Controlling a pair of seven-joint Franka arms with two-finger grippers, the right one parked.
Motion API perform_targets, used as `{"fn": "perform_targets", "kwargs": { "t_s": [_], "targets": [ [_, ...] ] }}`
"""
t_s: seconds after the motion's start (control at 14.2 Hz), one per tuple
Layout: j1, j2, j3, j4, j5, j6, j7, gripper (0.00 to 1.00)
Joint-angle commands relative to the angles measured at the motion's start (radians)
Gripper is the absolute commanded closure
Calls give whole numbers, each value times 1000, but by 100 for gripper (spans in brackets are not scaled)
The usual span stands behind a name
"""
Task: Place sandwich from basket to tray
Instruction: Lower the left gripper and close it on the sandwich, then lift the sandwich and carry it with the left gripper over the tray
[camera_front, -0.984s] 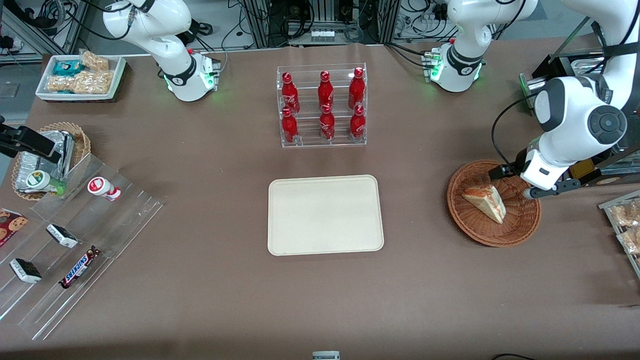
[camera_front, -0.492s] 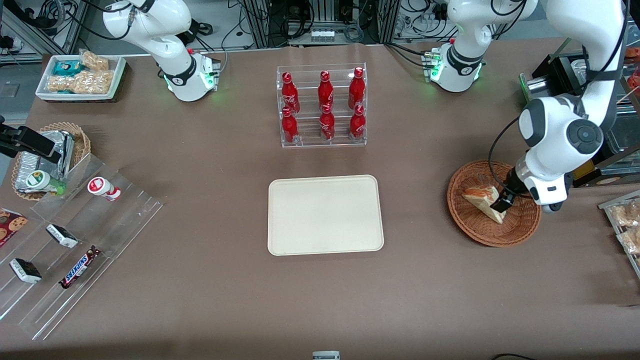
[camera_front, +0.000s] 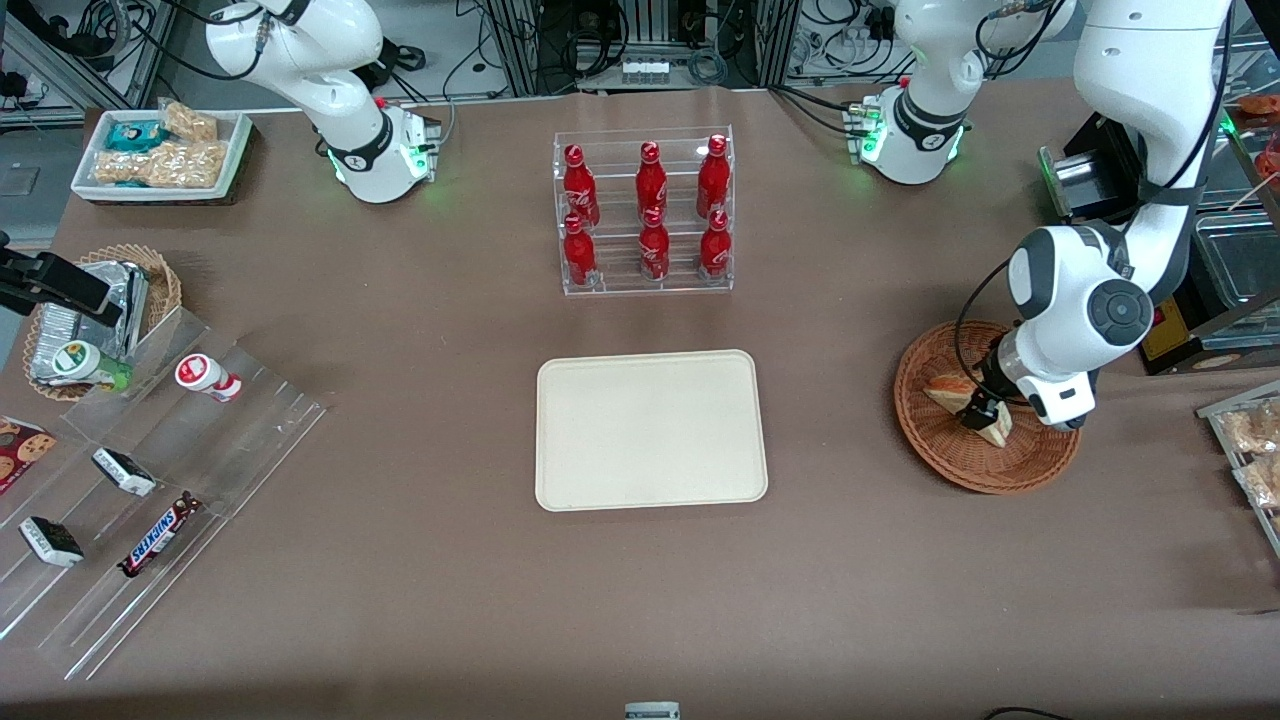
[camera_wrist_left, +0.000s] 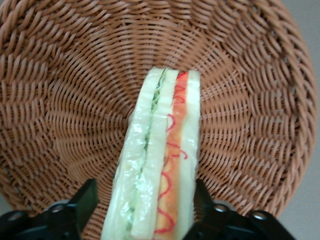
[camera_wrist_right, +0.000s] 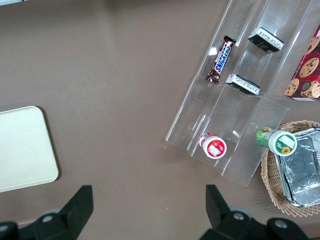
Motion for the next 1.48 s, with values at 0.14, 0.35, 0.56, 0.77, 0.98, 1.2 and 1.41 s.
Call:
{"fn": "perform_targets", "kwargs": {
  "t_s": [0.14,0.35,0.56,0.77,0.98,1.2,1.41],
  "targets": [
    [-20,-44,-21,154,10,-269,-27,93],
    [-87,-41,-27,292,-6,-425,-36,93],
    [-188,-32,-28,380,-20,-473,-41,93],
    [-323,13,-28,443,-49,-460,-51,93],
    [-457,94,-28,509,-49,-390,-47,92],
    [-558,152,-28,510,-41,-209,-28,92],
    [-638,220,-27,561,-36,-144,-25,93]
  ]
}}
